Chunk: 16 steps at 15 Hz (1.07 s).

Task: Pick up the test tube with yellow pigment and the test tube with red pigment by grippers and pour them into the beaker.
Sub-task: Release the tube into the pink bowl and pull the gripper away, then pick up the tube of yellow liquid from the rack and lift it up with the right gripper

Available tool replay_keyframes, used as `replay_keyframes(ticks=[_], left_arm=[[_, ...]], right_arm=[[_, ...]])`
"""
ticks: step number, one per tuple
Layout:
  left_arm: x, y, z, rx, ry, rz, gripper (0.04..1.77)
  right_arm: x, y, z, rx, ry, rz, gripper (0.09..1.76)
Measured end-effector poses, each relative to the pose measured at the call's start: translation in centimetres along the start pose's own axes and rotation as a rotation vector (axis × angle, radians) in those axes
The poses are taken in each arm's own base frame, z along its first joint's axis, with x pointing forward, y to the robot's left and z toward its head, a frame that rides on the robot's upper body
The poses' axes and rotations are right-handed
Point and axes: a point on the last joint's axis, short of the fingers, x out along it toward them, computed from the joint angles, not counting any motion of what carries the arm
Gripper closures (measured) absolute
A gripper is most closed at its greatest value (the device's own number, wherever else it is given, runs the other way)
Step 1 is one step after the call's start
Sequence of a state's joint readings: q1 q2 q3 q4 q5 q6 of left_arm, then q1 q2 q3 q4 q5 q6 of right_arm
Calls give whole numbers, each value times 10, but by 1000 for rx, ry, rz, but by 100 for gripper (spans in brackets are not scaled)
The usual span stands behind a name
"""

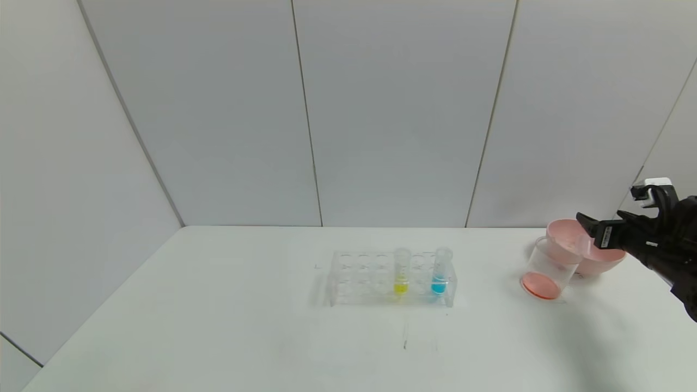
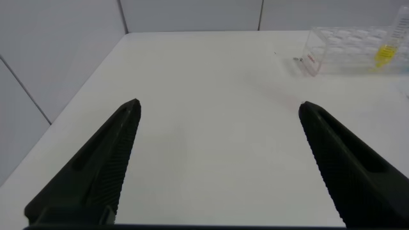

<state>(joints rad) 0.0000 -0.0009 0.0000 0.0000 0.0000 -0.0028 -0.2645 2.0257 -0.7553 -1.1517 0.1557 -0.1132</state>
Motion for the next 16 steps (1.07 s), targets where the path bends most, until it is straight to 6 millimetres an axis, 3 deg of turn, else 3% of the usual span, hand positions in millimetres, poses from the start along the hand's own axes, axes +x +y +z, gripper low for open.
replay_keyframes(ticks=[5,7,10,13,16], left_arm=[[0,0,0,0,0,0,5],[0,0,0,0,0,0,5],[0,0,0,0,0,0,5],[0,0,0,0,0,0,5],[0,0,0,0,0,0,5]], right_arm=[[-33,3,49,41,-38,13,32],[-59,12,77,112,-41,42,28],[-109,43,115,235,-68,130,24],[-156,90,121,311,-57,222,20],[-196,122,107,340,-43,174,18]])
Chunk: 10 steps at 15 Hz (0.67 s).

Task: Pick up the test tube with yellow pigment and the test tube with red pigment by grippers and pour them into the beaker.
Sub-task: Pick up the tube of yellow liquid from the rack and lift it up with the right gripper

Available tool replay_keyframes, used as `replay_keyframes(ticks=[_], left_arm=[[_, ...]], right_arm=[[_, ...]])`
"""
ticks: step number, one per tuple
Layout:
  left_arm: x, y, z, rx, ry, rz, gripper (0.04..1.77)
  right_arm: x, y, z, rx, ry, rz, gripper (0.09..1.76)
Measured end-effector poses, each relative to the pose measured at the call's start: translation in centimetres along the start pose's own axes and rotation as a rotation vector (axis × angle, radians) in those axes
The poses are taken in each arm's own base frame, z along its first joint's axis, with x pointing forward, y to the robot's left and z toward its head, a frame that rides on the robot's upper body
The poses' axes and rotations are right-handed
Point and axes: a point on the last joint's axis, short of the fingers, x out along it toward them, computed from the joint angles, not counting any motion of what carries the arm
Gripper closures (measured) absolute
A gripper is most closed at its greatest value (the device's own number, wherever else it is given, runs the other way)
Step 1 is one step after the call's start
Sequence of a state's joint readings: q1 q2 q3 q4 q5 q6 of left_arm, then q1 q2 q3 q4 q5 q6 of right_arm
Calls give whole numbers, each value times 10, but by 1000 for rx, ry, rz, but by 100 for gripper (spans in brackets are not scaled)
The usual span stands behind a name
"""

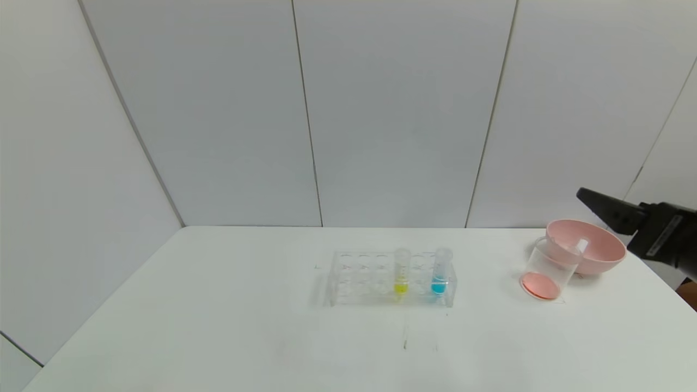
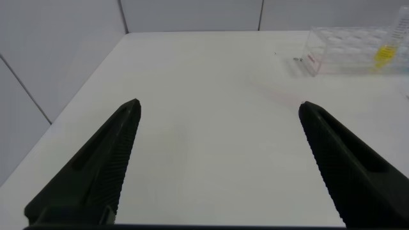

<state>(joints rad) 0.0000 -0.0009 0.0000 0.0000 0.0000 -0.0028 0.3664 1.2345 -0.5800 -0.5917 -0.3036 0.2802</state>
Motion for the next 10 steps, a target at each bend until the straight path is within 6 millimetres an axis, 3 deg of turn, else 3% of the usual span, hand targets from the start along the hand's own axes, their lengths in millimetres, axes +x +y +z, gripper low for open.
replay_keyframes(ticks=[5,10], left_arm=[[0,0,0,0,0,0,5],[0,0,0,0,0,0,5]], right_arm=[[-34,12,-41,-72,-1,96,16],[-40,39,-77,-145,87,272,15]])
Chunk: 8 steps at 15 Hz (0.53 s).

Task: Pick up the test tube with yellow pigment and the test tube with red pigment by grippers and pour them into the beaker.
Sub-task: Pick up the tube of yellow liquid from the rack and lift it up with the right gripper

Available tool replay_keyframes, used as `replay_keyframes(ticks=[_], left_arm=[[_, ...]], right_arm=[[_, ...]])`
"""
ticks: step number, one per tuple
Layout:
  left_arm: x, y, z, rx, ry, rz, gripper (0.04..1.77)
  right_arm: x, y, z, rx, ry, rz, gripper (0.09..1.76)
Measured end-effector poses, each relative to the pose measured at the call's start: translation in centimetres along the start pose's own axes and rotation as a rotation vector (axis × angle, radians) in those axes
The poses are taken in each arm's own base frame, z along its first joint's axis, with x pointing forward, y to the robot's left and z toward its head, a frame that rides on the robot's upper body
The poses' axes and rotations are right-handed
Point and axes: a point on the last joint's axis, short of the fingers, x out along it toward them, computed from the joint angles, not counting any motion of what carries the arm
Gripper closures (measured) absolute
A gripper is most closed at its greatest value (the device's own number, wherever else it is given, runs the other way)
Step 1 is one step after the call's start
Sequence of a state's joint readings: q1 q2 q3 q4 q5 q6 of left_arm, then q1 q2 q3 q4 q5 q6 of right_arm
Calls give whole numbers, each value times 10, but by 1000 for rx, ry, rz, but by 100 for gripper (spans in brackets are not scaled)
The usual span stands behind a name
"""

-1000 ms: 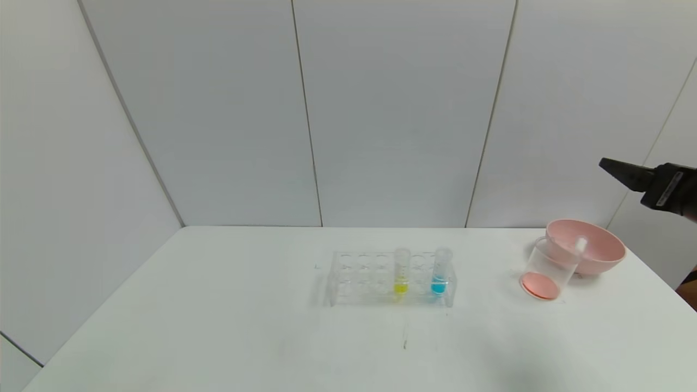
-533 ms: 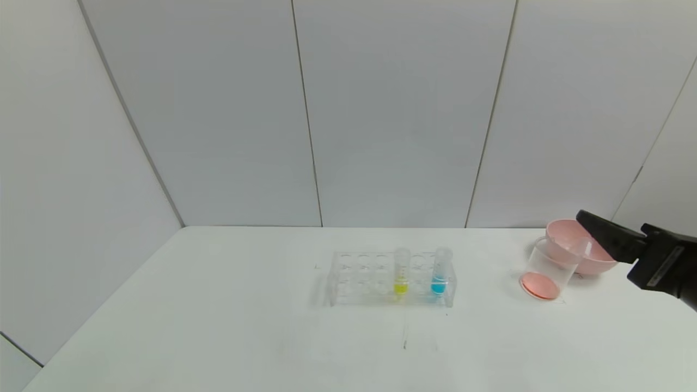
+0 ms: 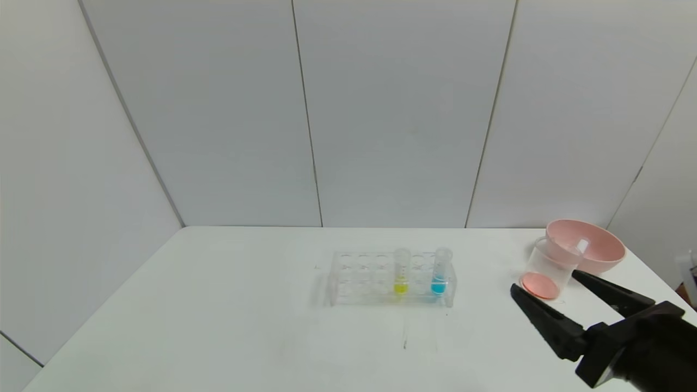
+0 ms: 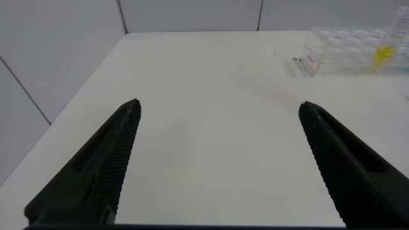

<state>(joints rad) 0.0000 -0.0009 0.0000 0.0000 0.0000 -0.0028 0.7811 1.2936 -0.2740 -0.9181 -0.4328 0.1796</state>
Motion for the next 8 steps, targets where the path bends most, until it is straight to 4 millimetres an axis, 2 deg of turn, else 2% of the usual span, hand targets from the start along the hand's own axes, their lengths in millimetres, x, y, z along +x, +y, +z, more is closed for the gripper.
replay_keyframes(ticks=[3,8], left_arm=[[0,0,0,0,0,0,5],[0,0,0,0,0,0,5]], right_arm=[[9,19,-9,-26,53,65,15],[37,41,-25,-27,68,74,15]])
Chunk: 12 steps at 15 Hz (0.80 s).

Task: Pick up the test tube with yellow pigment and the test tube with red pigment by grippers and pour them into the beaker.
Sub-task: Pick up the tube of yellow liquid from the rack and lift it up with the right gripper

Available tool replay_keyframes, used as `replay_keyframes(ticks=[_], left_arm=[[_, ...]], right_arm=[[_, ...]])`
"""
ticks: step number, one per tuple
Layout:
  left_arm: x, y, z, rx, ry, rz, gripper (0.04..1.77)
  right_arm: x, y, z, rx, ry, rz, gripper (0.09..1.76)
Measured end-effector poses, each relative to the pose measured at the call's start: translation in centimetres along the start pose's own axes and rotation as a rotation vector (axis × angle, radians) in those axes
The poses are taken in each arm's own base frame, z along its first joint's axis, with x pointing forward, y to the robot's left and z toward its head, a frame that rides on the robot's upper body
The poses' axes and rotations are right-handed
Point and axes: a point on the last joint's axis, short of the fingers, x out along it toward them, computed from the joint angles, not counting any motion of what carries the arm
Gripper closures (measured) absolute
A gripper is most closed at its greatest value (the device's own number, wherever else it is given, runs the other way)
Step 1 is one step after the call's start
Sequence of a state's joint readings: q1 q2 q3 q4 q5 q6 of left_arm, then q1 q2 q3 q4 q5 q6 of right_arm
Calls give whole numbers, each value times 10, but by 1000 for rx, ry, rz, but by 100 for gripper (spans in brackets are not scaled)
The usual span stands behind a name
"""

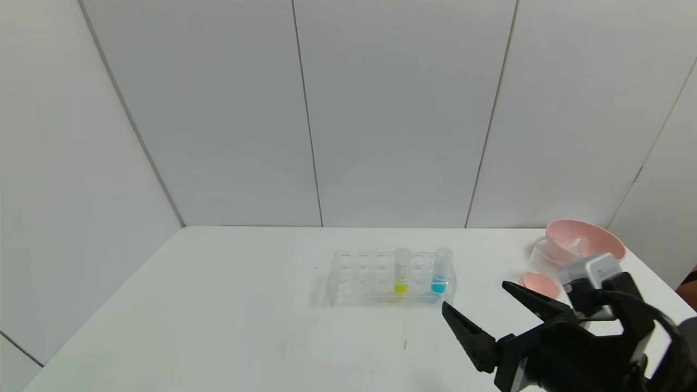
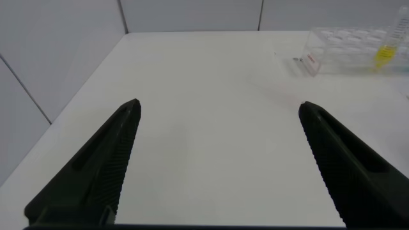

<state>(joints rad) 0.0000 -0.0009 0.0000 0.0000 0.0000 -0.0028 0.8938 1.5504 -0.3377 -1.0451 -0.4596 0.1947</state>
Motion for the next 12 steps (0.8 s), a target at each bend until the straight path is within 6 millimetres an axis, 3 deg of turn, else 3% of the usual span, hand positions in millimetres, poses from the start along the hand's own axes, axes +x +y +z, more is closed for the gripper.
replay_keyframes(ticks=[12], left_arm=[[0,0,0,0,0,0,5]], right_arm=[[92,30,-36,21,60,-95,15]])
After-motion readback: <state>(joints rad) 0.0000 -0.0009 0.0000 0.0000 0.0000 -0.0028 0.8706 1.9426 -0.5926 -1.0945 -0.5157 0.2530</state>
